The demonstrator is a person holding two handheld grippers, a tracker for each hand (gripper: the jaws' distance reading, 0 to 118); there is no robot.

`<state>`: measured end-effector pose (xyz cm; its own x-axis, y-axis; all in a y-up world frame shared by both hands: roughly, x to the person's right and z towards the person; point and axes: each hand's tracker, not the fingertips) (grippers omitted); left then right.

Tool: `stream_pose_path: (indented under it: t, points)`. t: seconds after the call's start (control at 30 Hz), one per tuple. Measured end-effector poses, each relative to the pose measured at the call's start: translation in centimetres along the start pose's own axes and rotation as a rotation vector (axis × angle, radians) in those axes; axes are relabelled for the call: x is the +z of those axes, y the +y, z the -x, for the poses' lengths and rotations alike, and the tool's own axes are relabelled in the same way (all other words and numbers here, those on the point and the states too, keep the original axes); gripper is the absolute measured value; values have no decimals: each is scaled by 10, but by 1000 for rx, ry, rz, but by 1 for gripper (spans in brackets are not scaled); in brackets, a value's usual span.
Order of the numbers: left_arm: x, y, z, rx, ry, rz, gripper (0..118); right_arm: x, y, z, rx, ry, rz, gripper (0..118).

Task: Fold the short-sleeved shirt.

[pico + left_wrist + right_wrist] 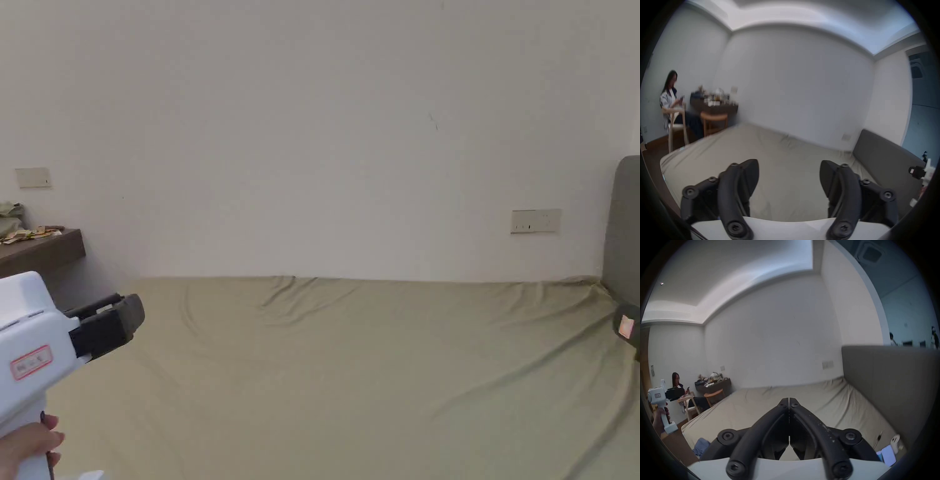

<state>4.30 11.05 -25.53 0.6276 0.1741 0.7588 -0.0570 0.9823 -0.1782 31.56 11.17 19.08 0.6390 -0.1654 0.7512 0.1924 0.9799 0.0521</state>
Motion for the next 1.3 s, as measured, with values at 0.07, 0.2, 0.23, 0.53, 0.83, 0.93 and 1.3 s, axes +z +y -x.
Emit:
stream_pose_path:
  t: [0.07,0.2,0.23,0.53,0.83,0.93,1.3]
  points:
    - [23,4,-51,-139,41,-70,9,15,20,12,40,-3,-54,0]
    - [43,3,-113,-144,-35,-136,7,35,33,32,60,-68,-107,0]
    - [41,4,-127,-177,-7,-86,7,41,33,36,65,-80,-109,0]
    - [70,14,-178,-295,3,-153,0,59,28,38,131,-120,-150,0]
    - [81,26,-195,-327,2,-201,0,69,35,45,170,-90,-176,0]
    - [81,24,-193,-303,-3,-187,0,71,35,47,198,-96,-187,0]
    - [82,24,-199,-297,-17,-177,0,77,39,47,221,-86,-207,0]
